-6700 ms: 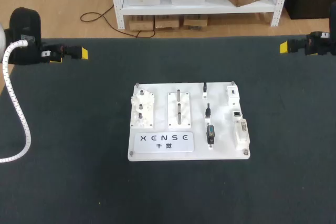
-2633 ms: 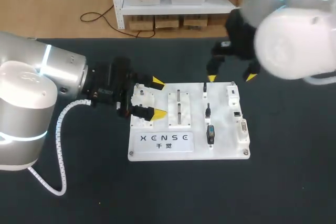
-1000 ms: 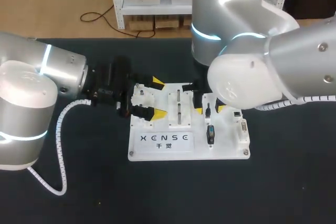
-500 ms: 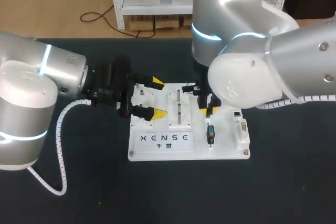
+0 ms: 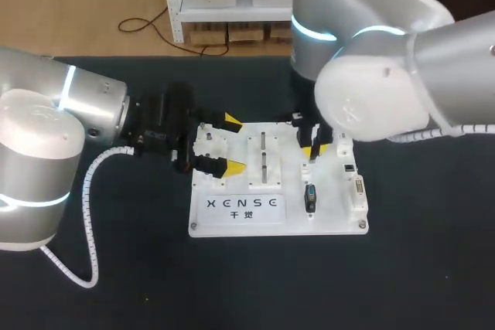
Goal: Insert the Ethernet cable into its matching sockets.
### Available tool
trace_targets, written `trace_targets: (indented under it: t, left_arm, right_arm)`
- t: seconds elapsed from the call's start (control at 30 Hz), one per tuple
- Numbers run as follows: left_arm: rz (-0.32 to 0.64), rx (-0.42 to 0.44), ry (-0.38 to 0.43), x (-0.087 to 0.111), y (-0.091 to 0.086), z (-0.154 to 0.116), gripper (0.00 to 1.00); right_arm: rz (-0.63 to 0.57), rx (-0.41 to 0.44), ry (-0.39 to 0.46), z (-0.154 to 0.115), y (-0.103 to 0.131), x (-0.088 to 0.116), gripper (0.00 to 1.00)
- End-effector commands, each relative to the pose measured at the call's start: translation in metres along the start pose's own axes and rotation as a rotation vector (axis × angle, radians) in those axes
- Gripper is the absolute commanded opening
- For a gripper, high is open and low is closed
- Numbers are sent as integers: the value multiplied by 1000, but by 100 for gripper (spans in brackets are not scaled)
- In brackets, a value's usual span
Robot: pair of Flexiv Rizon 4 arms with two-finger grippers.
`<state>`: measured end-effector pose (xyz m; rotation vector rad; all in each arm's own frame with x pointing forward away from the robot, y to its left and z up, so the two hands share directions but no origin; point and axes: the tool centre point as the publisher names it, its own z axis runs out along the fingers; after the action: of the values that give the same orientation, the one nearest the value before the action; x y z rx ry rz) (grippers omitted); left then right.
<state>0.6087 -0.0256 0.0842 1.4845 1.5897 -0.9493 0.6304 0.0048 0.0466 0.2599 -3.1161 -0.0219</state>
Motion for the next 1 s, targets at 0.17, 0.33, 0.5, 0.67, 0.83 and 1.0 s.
trace_targets:
  t: [0.17,0.33,0.5,0.67,0.83,1.0]
  left_arm:
    - [3,-1,-4,1,0,0,100]
    - [3,-1,-4,1,0,0,100]
    - [3,-1,-4,1,0,0,100]
    - [3,-1,-4,1,0,0,100]
    - [3,-1,-4,1,0,0,100]
    - [3,-1,-4,1,0,0,100]
  right_arm:
    - [1,2,-13,-10,-21,9,0]
    - [19,19,-11,-8,-33,12,0]
    - [38,27,-11,-5,-44,14,0]
    - [51,34,-8,-1,-52,14,0]
    - [64,40,-4,2,-57,14,0]
    - [68,41,3,5,-58,15,0]
